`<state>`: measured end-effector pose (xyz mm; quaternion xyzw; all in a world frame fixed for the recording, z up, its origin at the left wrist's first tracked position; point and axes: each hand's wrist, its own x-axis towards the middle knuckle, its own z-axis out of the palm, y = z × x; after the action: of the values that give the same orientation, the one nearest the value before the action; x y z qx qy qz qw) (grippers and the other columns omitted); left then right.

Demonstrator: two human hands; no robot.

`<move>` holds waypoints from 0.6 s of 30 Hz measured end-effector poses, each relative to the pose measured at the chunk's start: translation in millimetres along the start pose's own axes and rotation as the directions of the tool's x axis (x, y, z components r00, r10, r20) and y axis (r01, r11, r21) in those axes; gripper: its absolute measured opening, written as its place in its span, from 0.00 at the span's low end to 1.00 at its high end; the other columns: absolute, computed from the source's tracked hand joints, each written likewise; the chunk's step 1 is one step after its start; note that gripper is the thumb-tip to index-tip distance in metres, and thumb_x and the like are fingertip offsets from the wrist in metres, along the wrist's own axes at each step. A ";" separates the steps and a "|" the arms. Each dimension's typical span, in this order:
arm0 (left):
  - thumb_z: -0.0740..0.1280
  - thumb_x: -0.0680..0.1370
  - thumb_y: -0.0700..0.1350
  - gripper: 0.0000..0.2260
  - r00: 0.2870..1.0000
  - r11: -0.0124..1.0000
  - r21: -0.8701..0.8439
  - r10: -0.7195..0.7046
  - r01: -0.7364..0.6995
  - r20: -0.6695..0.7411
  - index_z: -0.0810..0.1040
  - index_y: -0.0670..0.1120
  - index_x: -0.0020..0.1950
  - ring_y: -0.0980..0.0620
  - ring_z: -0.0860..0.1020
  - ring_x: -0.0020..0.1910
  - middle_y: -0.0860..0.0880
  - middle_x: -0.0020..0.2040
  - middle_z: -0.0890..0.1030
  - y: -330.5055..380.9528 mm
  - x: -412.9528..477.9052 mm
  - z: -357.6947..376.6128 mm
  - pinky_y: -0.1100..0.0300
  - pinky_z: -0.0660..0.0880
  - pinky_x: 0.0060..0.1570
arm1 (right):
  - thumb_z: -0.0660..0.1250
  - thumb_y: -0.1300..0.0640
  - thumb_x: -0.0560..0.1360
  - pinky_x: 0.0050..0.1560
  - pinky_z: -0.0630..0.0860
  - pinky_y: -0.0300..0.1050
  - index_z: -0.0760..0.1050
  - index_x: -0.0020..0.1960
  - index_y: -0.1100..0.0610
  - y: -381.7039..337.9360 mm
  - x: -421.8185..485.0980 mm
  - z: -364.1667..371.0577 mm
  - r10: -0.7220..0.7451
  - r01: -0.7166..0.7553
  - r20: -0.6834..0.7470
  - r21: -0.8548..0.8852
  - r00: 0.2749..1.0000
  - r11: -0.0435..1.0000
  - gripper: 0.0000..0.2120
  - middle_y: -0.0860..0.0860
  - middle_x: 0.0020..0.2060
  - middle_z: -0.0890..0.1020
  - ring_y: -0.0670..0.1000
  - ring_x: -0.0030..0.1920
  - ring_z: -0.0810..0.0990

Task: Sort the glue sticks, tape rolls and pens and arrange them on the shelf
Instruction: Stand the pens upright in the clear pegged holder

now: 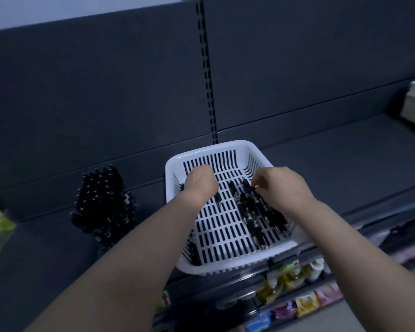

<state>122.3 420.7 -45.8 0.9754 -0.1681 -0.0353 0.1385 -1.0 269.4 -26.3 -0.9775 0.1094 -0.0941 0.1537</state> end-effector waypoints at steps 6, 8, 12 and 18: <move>0.69 0.76 0.44 0.09 0.995 0.995 -0.034 -0.094 0.093 -0.025 0.70 0.43 0.44 0.49 0.74 0.35 0.46 0.38 0.76 11.0 29.7 16.5 0.58 0.68 0.32 | 0.64 0.59 0.73 0.47 0.73 0.45 0.78 0.53 0.46 7.3 2.9 2.4 -0.029 0.029 0.021 -0.005 0.999 1.000 0.12 0.46 0.48 0.83 0.53 0.51 0.79; 0.67 0.75 0.38 0.06 0.993 0.990 -0.074 -0.119 0.118 -0.018 0.70 0.42 0.47 0.50 0.73 0.33 0.46 0.39 0.77 10.8 34.0 17.2 0.59 0.66 0.28 | 0.64 0.59 0.73 0.44 0.72 0.44 0.78 0.52 0.46 6.0 5.7 1.5 -0.024 0.025 0.042 -0.021 0.999 0.999 0.12 0.47 0.47 0.82 0.54 0.50 0.79; 0.64 0.73 0.38 0.14 0.984 0.962 -0.220 -0.174 0.161 -0.041 0.67 0.39 0.58 0.52 0.73 0.32 0.48 0.36 0.74 8.5 28.3 0.8 0.58 0.65 0.25 | 0.64 0.62 0.72 0.45 0.75 0.44 0.78 0.47 0.48 -11.2 22.5 8.1 -0.015 -0.001 0.162 0.098 0.987 0.995 0.10 0.48 0.45 0.81 0.52 0.48 0.78; 0.62 0.74 0.40 0.25 0.988 0.910 -0.408 -0.121 0.074 -0.091 0.66 0.51 0.71 0.53 0.77 0.34 0.49 0.36 0.78 -1.7 -9.5 -40.1 0.58 0.74 0.33 | 0.61 0.66 0.74 0.52 0.77 0.48 0.74 0.58 0.59 -43.5 62.5 37.4 0.001 0.010 0.266 -0.039 0.964 0.999 0.13 0.56 0.54 0.79 0.57 0.54 0.78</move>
<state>118.6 435.8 -7.6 0.9335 -0.0999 -0.0203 0.3438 75.2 305.1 -38.0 -0.9844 0.0874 0.0395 0.1473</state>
